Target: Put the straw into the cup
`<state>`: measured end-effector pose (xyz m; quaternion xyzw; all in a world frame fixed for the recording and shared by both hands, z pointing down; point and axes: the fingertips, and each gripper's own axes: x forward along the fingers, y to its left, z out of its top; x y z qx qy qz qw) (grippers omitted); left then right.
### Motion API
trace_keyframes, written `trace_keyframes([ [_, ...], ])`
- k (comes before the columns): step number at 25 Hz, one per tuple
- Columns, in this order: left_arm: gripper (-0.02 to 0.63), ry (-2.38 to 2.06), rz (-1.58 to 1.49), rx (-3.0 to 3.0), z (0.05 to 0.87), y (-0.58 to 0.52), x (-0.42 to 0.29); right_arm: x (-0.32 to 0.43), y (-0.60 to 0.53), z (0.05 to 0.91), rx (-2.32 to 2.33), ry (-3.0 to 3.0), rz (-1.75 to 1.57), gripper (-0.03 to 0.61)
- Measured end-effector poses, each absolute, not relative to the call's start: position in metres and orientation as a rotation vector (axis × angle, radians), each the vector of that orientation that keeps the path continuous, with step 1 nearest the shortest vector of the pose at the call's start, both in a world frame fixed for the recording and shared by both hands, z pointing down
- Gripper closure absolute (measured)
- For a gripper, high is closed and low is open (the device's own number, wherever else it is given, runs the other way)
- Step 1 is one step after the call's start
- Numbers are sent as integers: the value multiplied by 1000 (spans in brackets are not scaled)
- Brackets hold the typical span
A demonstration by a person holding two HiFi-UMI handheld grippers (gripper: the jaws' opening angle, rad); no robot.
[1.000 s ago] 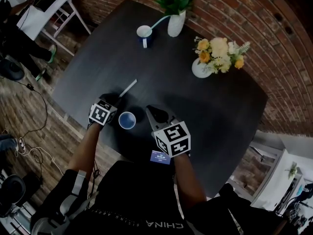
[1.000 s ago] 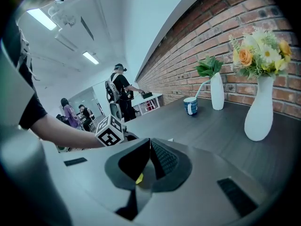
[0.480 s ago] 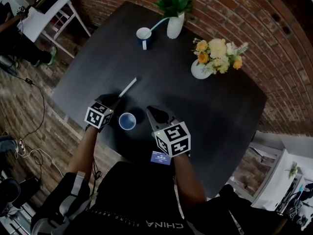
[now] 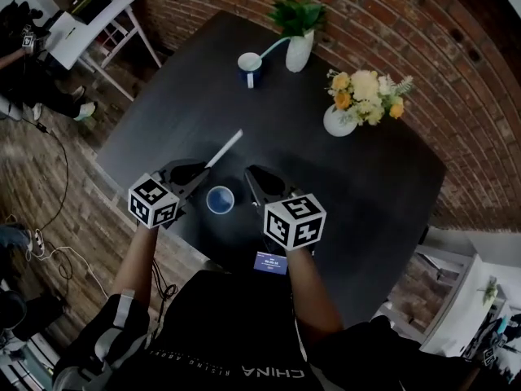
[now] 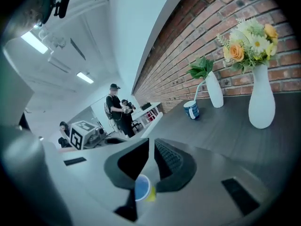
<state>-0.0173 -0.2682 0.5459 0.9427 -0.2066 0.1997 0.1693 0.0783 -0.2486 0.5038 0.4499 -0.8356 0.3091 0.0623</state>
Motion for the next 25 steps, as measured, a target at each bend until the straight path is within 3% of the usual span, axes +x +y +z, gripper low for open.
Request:
trace_keyframes([
  [2, 565, -563, 517, 2701, 532, -256, -15, 72, -250, 497, 1349, -2559, 994, 557],
  [4, 566, -546, 475, 2716, 522, -243, -14, 62, -248, 490, 1304, -2597, 1064, 477],
  [14, 565, -503, 329, 2744, 496, -191, -14, 39, -236, 456, 1240, -2745, 1256, 477],
  [23, 565, -550, 305, 2741, 494, -173, -20, 31, -223, 446, 1231, -2765, 1237, 480],
  [25, 565, -556, 301, 2744, 493, -171, -20, 30, -221, 444, 1232, -2768, 1228, 520],
])
